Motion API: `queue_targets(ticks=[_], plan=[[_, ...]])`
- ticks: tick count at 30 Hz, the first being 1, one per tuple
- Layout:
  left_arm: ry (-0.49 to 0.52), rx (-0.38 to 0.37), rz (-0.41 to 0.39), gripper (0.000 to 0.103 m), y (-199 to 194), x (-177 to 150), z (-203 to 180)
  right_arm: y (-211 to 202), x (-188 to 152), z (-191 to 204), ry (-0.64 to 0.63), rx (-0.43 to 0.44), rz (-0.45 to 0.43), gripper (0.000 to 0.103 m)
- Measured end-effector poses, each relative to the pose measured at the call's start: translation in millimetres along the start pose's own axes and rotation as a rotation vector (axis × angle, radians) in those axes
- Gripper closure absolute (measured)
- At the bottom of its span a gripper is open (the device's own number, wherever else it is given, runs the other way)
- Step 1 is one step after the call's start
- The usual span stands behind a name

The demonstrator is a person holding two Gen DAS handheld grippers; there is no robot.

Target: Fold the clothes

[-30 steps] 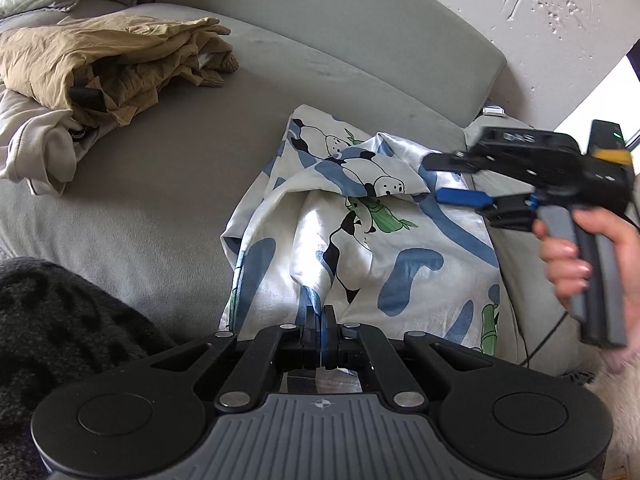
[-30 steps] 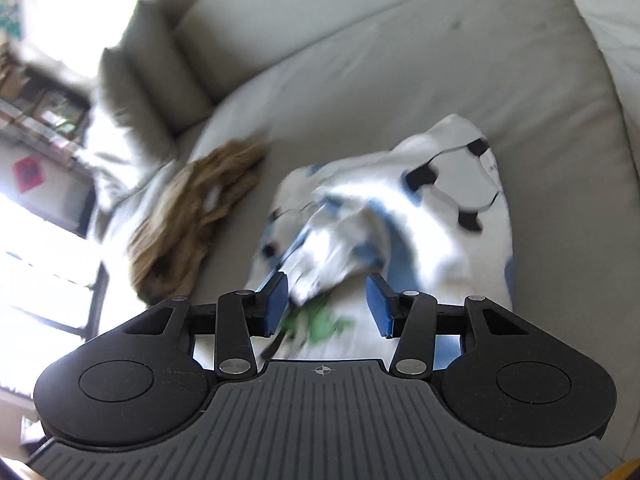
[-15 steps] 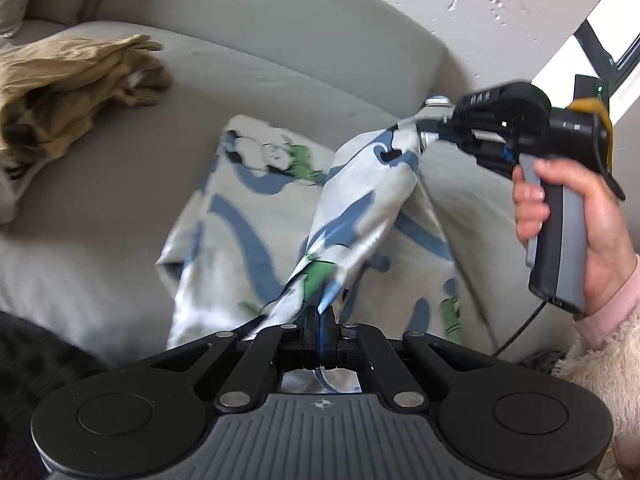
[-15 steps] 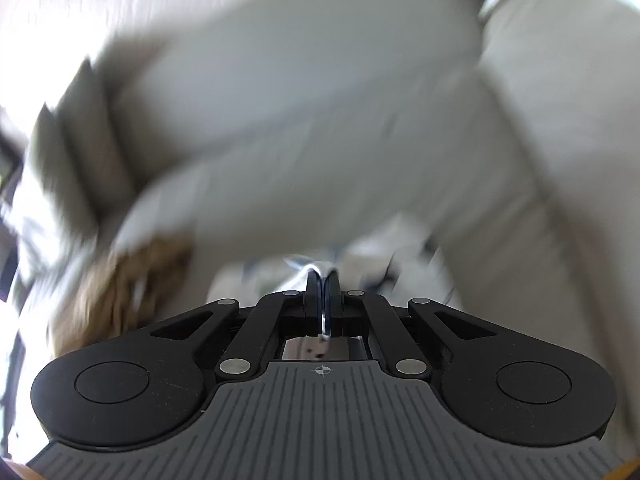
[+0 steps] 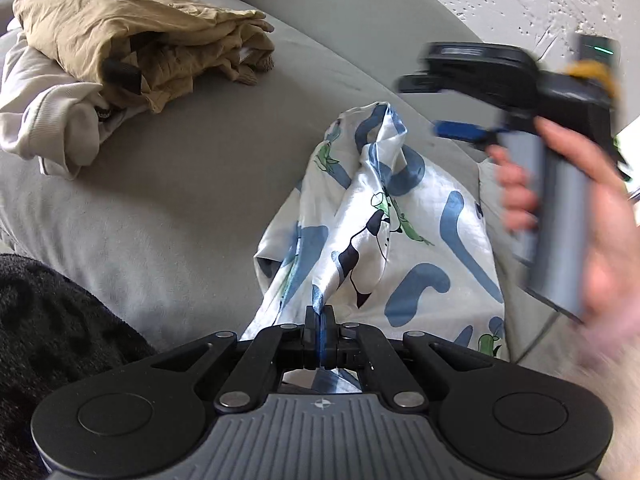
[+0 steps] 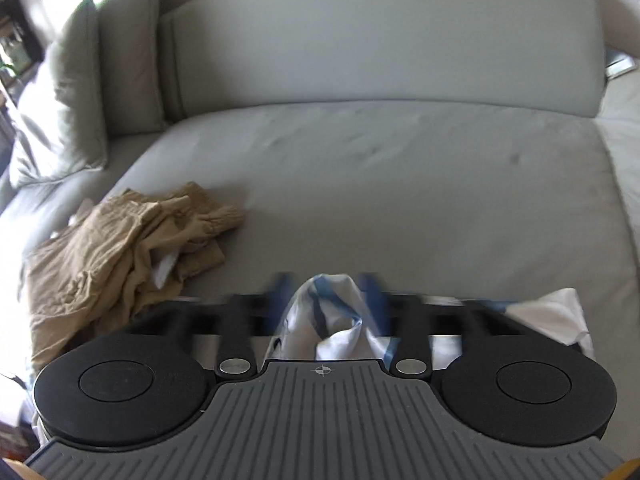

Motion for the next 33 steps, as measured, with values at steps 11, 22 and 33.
queue_targets(ticks=[11, 22, 33], plan=[[0.028, 0.07, -0.049, 0.103, -7.1, -1.7, 1.4, -145.2, -80.3, -97.0, 0.248, 0.076, 0.03, 0.03], [0.054, 0.241, -0.074, 0.091, -19.7, -7.4, 13.1, -187.4, -189.2, -168.3, 0.447, 0.02, 0.11, 0.028], [0.397, 0.282, -0.145, 0.074, -65.6, -17.7, -33.6, -183.8, -247.4, -152.8, 0.343, 0.077, 0.31, 0.026]])
Point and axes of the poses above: each gripper's, at about its wrist camera, not at the fingertips, and y roughly the way its jaws point, z to its left, x to its top, the point moved 10 cm from there along y, roughly the way its jaws point, and after that the axes turned 3 degrees about -y, right-handed, at the moved point
